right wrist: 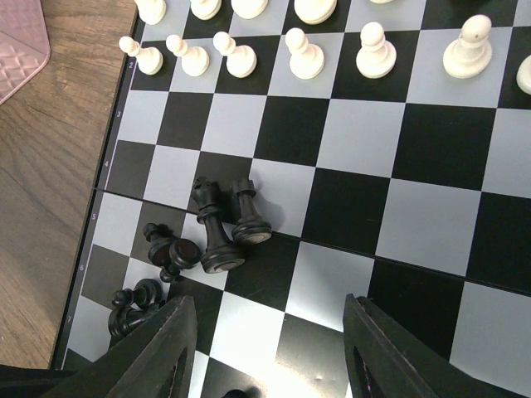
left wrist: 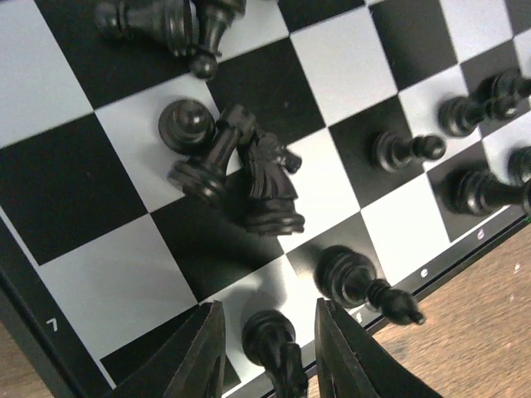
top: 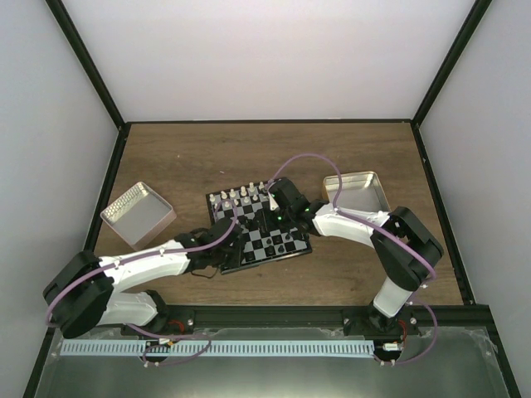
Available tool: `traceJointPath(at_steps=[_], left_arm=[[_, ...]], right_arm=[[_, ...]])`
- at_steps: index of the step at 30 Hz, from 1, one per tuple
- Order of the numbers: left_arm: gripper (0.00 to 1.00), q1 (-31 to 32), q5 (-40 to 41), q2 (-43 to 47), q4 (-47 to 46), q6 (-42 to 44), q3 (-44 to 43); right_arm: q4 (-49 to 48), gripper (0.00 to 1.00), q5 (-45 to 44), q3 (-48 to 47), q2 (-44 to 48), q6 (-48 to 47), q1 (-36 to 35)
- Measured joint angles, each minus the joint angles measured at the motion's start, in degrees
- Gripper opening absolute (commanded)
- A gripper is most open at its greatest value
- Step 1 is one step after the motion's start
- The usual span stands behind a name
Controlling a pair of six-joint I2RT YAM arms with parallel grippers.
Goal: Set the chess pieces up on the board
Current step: Adjust the chess piece on the chessboard, then pick up the chess piece from the chessboard.
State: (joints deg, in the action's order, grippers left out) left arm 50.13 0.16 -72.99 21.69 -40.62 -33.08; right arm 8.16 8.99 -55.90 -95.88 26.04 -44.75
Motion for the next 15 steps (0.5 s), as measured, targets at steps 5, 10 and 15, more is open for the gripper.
traceJointPath(at_steps=[5, 10, 15], left_arm=[[0.37, 0.00, 1.84, 0.76, 0.52, 0.04, -1.64], [0.41, -0.66, 6.75, 7.21, 1.92, -0.61, -2.23], [0.44, -3.48, 13.73, 16.28, 3.28, -3.48, -2.23]], right_arm=[[0.00, 0.51, 0.55, 0.00, 0.00, -0.07, 0.00], [0.11, 0.50, 1.70, -0.15, -0.09, -1.31, -0.07], [0.85, 0.49, 1.53, -3.65, -2.91, -3.19, -1.22]])
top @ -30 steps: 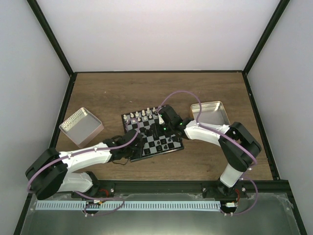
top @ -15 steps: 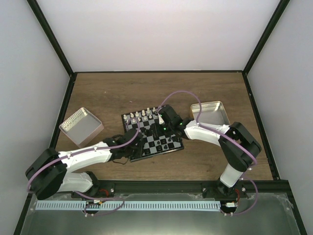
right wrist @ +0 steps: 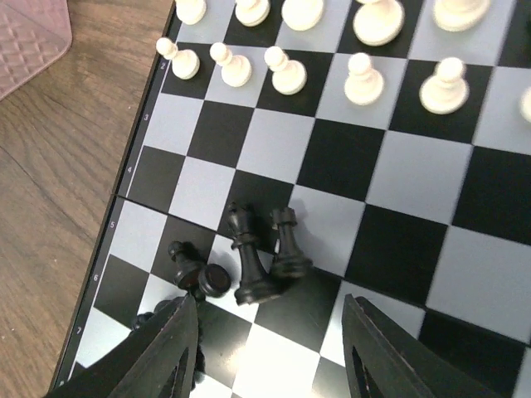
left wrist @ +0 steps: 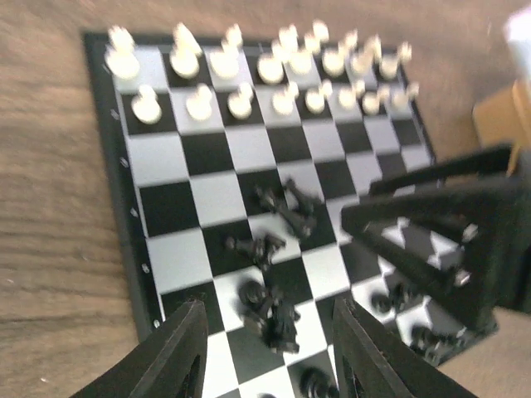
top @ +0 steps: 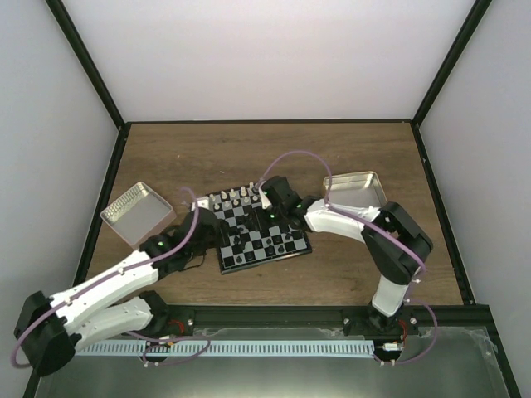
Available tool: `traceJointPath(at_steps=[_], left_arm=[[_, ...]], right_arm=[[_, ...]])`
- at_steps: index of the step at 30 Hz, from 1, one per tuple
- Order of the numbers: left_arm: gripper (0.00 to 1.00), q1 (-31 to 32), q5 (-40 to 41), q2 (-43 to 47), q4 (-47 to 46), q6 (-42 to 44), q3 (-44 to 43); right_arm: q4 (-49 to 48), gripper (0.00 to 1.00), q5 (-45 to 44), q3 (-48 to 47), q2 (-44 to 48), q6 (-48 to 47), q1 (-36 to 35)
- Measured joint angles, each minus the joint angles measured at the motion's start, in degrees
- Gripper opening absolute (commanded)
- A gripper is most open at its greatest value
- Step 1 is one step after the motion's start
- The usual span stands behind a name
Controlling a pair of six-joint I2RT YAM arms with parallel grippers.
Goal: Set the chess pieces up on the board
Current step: Pick up the chess piece from the chessboard.
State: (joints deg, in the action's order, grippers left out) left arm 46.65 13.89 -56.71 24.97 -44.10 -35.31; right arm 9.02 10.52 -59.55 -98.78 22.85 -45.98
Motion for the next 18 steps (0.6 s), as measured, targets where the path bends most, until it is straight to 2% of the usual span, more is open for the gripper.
traceJointPath(at_steps=[5, 7, 14, 18], left_arm=[[0.44, -3.32, 3.34, 5.42, 0.04, -2.32, 0.61], [0.44, -4.20, 3.50, 5.84, 0.07, -2.80, 1.20], [0.44, -6.03, 2.29, 5.55, 0.11, -3.78, 3.19], [0.44, -6.29, 1.57, 5.55, -0.07, -3.85, 3.56]], right_arm=[[1.64, 0.45, -1.62, -4.15, -4.07, -1.42, -2.05], [2.47, 0.41, -2.10, -5.18, -5.55, -1.92, -2.69], [5.40, 0.39, -4.83, -7.17, -8.96, -2.91, -3.74], [5.95, 0.35, -6.32, -7.30, -9.05, -3.06, -3.74]])
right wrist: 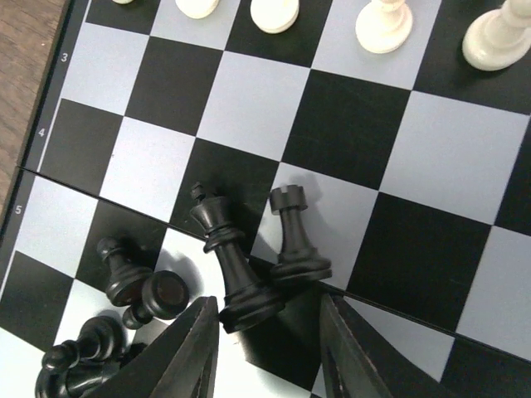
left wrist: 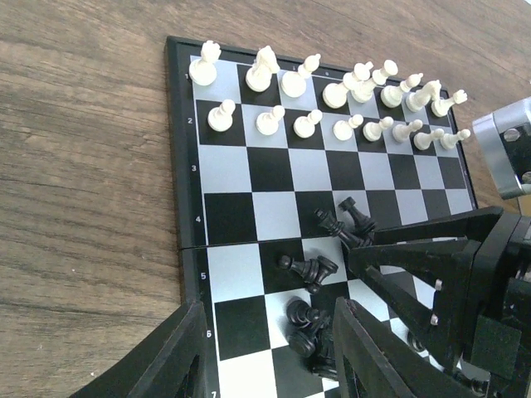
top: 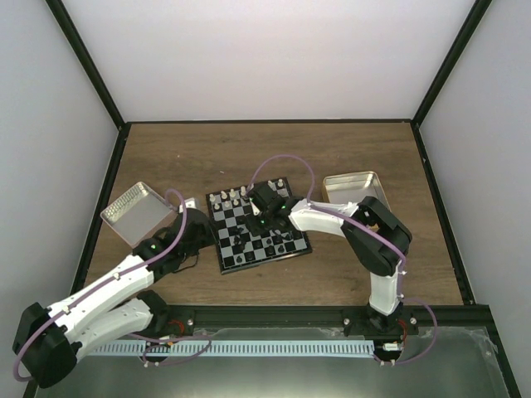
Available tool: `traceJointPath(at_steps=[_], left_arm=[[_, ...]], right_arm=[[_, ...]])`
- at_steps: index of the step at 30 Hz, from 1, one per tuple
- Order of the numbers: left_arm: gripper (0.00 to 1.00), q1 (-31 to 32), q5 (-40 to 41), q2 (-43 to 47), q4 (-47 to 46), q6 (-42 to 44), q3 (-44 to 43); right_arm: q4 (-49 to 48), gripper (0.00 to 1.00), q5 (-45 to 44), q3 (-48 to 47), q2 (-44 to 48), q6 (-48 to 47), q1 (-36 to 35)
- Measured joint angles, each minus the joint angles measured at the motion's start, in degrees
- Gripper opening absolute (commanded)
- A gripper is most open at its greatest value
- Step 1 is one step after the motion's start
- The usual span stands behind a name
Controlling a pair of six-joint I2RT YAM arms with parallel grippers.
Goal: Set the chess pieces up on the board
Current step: Pick up the chess piece from the chessboard.
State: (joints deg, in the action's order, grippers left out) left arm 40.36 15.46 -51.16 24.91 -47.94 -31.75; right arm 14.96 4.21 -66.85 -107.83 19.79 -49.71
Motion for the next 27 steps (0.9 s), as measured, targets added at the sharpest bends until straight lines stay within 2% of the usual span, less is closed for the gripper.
traceJointPath(at_steps=[16, 27], left_arm=[[0.45, -0.94, -0.81, -0.26, -0.55, 0.00, 0.50], [0.46, -1.11, -1.53, -0.24, -0.85, 0.00, 0.59]], right_arm=[[1.70, 0.33, -0.83, -2.10, -0.70, -0.92, 0.00], [1.44, 0.19, -1.07, -2.10, -1.31, -2.21, -0.59]])
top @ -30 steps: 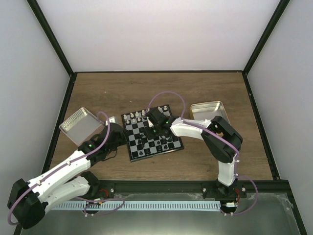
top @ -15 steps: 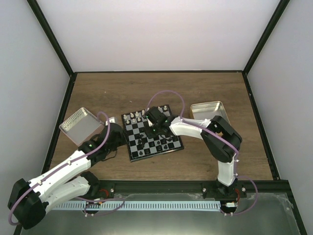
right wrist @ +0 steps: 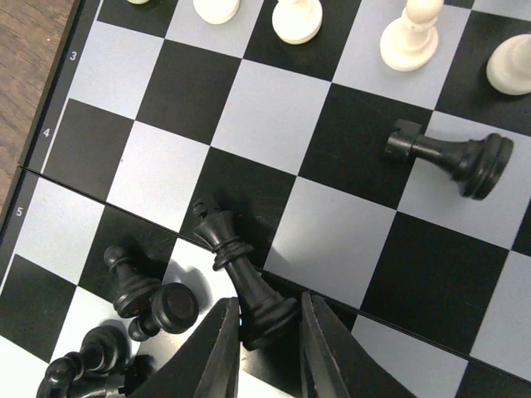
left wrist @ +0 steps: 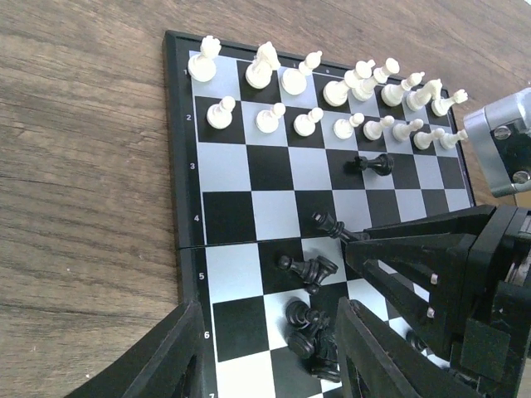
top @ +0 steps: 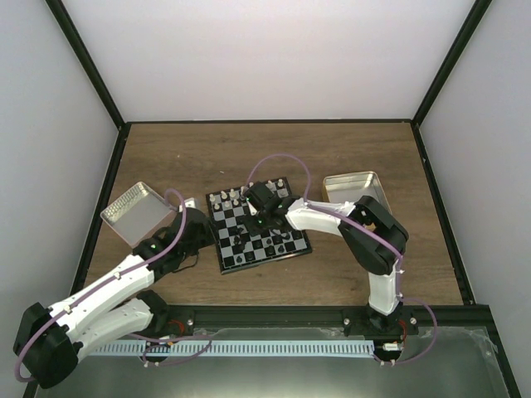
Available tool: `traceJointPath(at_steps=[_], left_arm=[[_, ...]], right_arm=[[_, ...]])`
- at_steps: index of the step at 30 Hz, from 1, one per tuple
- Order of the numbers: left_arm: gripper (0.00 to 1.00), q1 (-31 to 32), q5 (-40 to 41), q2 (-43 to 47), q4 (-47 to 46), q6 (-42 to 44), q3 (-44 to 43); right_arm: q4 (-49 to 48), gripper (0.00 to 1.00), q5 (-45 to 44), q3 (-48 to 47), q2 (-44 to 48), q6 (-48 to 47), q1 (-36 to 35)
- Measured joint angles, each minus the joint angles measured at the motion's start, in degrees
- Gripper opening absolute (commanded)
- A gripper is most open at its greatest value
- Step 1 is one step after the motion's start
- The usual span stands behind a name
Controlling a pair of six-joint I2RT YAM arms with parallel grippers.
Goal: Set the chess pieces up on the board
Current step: Pick up the chess piece from the chessboard, then place the chess piece on the chessboard.
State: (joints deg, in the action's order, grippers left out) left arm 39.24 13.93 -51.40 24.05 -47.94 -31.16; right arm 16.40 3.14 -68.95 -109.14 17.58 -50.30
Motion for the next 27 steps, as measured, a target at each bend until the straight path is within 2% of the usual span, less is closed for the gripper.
traceJointPath(at_steps=[7, 11, 17, 22, 27], left_arm=[[0.50, -0.28, -1.46, 0.02, -1.33, -0.07, 0.09], [0.57, -0.96, -3.93, 0.02, -3.06, -0.48, 0.28], [0.67, -3.26, -12.04, -0.11, -10.88, -2.34, 1.90], [0.66, -4.74, -18.73, -2.21, -18.56, -4.17, 2.54], [0.57, -5.14, -23.28, -4.33, -25.88, -6.19, 3.52]], right_arm=[[-3.76, 0.17, -1.95, 2.58, 0.98, 0.02, -0.09], [-6.54, 0.17, -2.89, 6.73, 4.44, 0.22, -0.09], [-13.20, 0.17, -2.45, 12.72, 11.98, 0.24, -0.09], [-18.99, 0.17, 0.81, 16.72, 17.29, 0.37, -0.09], [-24.13, 0.17, 5.51, 20.31, 21.27, 0.66, -0.09]])
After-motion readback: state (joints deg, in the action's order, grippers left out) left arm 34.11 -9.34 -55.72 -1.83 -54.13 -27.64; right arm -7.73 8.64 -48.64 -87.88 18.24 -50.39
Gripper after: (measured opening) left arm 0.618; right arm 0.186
